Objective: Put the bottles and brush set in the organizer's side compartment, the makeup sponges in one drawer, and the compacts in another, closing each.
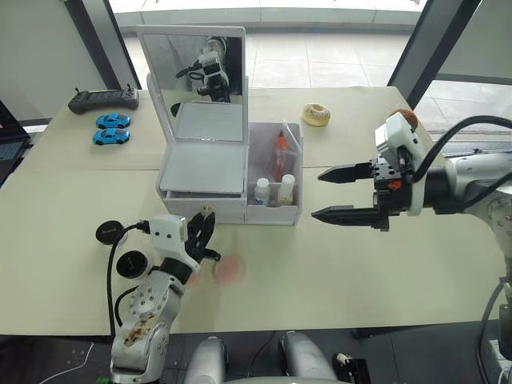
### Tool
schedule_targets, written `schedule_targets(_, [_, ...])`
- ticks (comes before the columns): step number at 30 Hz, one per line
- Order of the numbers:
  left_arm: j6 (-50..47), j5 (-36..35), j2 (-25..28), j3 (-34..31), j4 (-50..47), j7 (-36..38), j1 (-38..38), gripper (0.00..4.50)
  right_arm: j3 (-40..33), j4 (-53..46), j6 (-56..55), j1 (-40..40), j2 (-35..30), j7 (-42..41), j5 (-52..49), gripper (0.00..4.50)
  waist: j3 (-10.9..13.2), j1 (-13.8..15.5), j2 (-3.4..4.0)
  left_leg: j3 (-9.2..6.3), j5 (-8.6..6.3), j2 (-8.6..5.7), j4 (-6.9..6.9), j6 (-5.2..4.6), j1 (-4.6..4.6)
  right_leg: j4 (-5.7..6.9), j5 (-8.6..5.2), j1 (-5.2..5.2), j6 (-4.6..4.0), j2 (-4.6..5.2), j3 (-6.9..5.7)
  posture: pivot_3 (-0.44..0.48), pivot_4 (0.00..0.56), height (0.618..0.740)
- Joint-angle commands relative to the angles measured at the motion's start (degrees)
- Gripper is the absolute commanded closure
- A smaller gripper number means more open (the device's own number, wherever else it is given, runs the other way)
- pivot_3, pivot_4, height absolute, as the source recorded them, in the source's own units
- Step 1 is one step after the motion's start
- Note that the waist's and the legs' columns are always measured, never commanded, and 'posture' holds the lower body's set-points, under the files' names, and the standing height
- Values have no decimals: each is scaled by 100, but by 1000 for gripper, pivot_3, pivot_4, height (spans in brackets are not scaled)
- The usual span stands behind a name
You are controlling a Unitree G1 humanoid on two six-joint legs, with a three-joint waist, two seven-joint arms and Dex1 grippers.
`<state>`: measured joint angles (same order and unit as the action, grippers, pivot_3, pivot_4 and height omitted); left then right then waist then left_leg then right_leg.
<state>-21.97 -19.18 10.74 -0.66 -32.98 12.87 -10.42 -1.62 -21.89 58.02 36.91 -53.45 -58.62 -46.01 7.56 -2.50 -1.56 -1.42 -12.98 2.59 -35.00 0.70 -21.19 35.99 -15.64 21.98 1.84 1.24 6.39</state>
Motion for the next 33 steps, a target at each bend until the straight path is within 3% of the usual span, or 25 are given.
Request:
schedule_targets(1, [-275,-392,188,-61,-690,206,-318,3918,-105,-218,-31,-60,40,77,-93,0,0,-1,0,0,0,0,0,0,0,-1,-4,0,6,0,0,0,150,740])
schedule_targets(16, [-1012,-1451,841,-273,-1645,457,-1147,4132,-136,-295,-15,-275,131,244,-252,0,1,-9,-1,2,-1,2,1,-1,1,-5,-24,2,39,1,2,0,150,740])
schedule_targets(20, [-1099,-1517,891,-276,-1715,402,-1110,4474,-61,-204,-84,-208,190,225,-212,0,1,-3,1,2,-1,2,2,-1,1,-5,-24,3,39,0,1,0,150,740])
schedule_targets(33, [-1242,-1691,819,-455,-1860,-72,-849,4474,20,-142,-181,-130,320,214,-104,0,1,4,0,2,0,2,1,-1,0,-6,-24,4,39,0,2,0,150,740])
